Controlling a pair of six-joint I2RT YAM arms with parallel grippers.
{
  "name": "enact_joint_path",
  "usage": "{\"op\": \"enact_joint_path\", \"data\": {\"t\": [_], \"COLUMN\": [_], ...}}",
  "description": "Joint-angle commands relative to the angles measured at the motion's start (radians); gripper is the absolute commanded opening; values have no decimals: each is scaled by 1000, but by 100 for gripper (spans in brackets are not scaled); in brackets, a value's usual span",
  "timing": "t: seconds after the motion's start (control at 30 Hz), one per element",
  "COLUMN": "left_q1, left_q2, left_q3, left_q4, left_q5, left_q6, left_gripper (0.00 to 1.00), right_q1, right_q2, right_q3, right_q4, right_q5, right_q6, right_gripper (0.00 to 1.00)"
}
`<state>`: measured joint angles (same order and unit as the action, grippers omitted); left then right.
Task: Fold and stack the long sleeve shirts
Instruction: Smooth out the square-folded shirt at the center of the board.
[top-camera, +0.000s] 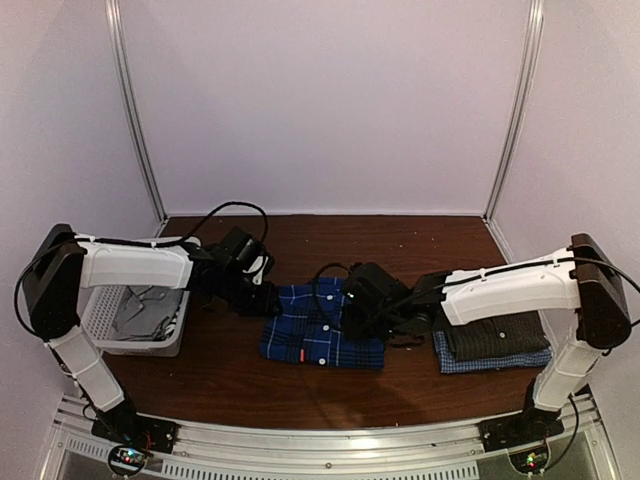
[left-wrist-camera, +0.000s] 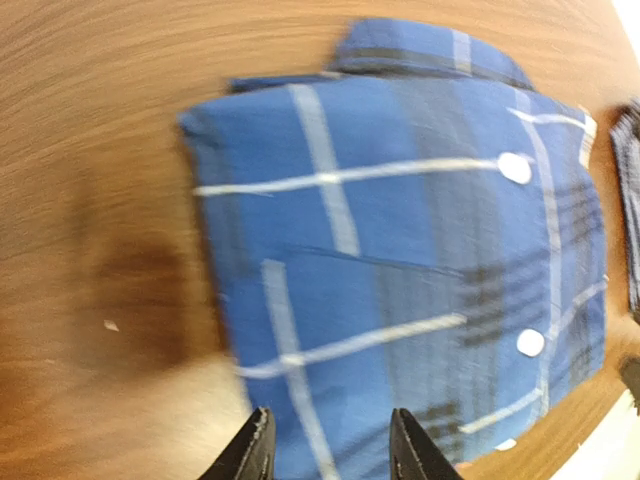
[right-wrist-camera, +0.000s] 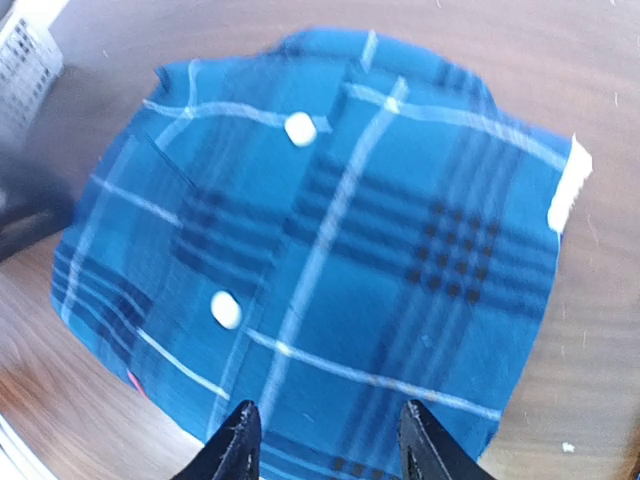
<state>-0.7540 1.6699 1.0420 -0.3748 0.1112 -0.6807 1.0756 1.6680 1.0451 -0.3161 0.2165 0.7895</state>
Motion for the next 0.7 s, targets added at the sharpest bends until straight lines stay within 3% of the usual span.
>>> {"op": "enact_joint_path", "data": {"t": [0.0, 0.4, 0.67], "left_q1": [54, 95, 96], "left_q2": [42, 122, 175], "left_q3": [-14, -14, -25], "left_q4": [0, 15, 44], "left_q5": [37, 87, 109], "left_q6": [31, 118, 133], "left_gripper": [41, 48, 50], "right_q1": [0, -2, -2], "right_q2": [83, 286, 213], "right_q3": [135, 182, 107], "right_q4": [-50, -33, -13], "right_q5": [27, 3, -32], "right_q6": [-89, -67, -30], "right_gripper": [48, 48, 51]}}
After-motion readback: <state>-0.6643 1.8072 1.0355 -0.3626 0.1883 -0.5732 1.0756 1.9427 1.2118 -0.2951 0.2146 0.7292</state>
